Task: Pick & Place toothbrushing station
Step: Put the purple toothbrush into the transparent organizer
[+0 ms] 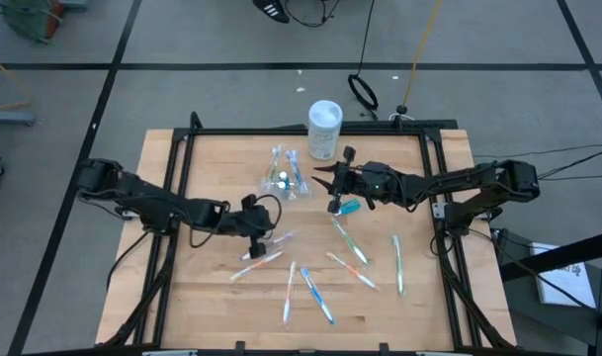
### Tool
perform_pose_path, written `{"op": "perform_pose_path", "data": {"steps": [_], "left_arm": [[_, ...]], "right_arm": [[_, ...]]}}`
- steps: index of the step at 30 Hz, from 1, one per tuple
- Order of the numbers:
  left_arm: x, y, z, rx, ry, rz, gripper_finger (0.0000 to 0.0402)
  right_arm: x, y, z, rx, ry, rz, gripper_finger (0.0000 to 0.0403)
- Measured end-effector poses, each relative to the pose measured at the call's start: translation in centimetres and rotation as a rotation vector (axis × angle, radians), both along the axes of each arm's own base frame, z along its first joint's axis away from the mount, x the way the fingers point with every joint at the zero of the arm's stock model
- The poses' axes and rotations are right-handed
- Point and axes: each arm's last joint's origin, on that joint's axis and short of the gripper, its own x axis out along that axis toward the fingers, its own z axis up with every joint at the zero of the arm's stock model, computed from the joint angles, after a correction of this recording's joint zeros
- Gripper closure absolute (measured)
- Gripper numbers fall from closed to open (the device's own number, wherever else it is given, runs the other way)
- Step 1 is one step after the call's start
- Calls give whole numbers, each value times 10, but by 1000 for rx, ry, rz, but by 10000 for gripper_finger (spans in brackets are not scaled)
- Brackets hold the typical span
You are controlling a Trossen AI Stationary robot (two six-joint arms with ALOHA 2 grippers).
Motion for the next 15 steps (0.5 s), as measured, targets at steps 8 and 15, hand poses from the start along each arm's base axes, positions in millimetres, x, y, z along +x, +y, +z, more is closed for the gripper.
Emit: {"op": "perform_pose_path", "data": {"steps": [8,15], "left_arm": [[-5,-8,11,-68,-38,-28,379],[8,-4,-16,-48,32,-14,321]], "right_arm": [[0,0,-2,27,7,-4,303],[0,0,-1,27,5,-4,303]]}}
